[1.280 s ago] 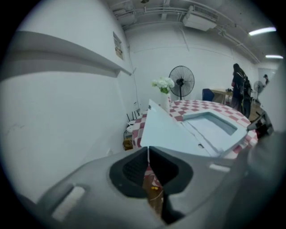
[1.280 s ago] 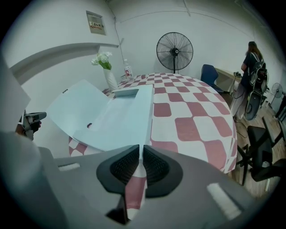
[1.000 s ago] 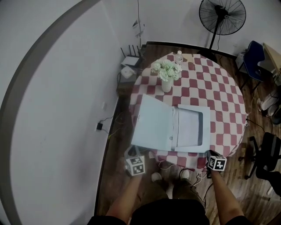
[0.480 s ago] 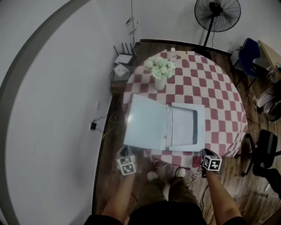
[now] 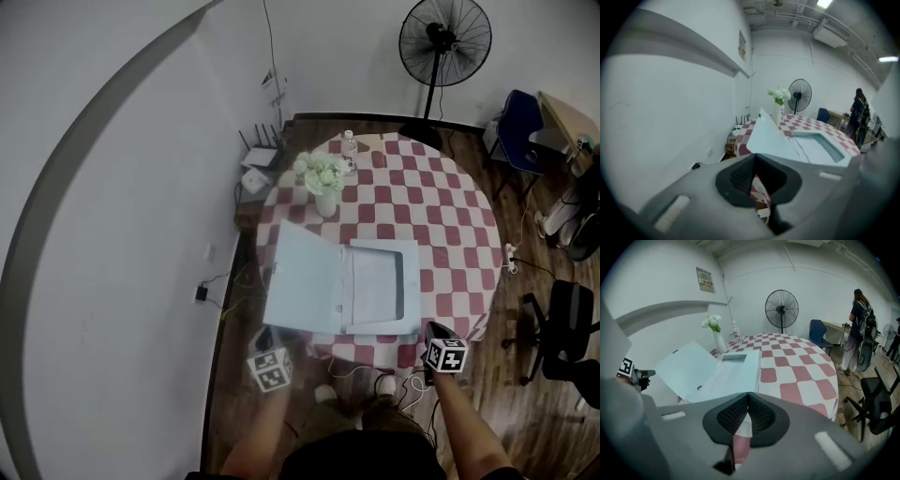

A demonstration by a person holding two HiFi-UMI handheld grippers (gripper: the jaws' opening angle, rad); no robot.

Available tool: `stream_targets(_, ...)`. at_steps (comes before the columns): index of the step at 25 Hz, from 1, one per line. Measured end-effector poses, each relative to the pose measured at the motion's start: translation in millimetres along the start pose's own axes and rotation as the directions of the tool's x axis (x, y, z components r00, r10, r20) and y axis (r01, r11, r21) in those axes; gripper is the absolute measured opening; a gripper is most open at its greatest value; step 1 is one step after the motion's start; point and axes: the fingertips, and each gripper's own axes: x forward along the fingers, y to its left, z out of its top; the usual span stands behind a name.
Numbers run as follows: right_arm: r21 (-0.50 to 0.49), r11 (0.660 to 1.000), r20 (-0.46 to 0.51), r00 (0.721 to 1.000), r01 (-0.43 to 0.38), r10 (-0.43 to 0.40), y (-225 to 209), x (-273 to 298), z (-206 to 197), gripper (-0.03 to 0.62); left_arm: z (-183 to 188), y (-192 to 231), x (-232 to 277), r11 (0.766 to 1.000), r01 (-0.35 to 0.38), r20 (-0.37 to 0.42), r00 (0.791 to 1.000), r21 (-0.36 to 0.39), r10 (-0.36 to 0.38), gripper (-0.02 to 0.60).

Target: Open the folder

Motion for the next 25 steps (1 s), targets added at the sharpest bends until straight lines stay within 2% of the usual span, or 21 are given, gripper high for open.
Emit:
stream_targets(2, -0.021, 0.999, 0.028, 0.999, -0.025, 0.026, 5, -17, 7, 0.002, 10, -16, -12, 1.000, 0.021, 0.036, 0.999, -0.001, -0.021, 0.005)
stream_targets(4, -0.024, 0.999, 0.050, 0.998, -0.043, 0.044, 8, -34, 9, 0.002, 20, -34, -23, 0.998, 0.046, 0.079, 0.996, 0.038, -0.048, 0.005)
stream_targets(8, 0.055, 0.997, 0.087, 0.995, -0.062, 0.057, 4, -53, 8, 0.002, 31, -76, -42, 0.990, 0.105, 0.125, 0.985, 0.098, -0.117, 0.005)
stream_targets(11, 0.067, 0.995, 0.116, 0.991, -0.080, 0.072, 4, -60, 15, 0.002, 24, -121, -53, 0.975, 0.188, 0.127, 0.971, 0.121, -0.203, 0.005)
stream_targets(14, 0.036, 0.993, 0.146, 0.984, -0.113, 0.106, 9, -67, 32, 0.002, 25, -161, -68, 0.963, 0.257, 0.149, 0.952, 0.085, -0.268, 0.005)
stream_targets(18, -0.023, 0.988, 0.210, 0.965, -0.153, 0.154, 18, -86, 61, 0.002, 38, -199, -83, 0.949, 0.312, 0.210, 0.926, 0.045, -0.314, 0.005)
stream_targets(21, -0.077, 0.983, 0.254, 0.951, -0.164, 0.179, 20, -102, 83, 0.002, 60, -225, -91, 0.934, 0.349, 0.257, 0.898, 0.078, -0.357, 0.005)
stream_targets(25, -0.113, 0.981, 0.310, 0.933, -0.158, 0.185, 15, -122, 111, 0.002, 94, -249, -100, 0.922, 0.363, 0.321, 0.864, 0.136, -0.387, 0.005)
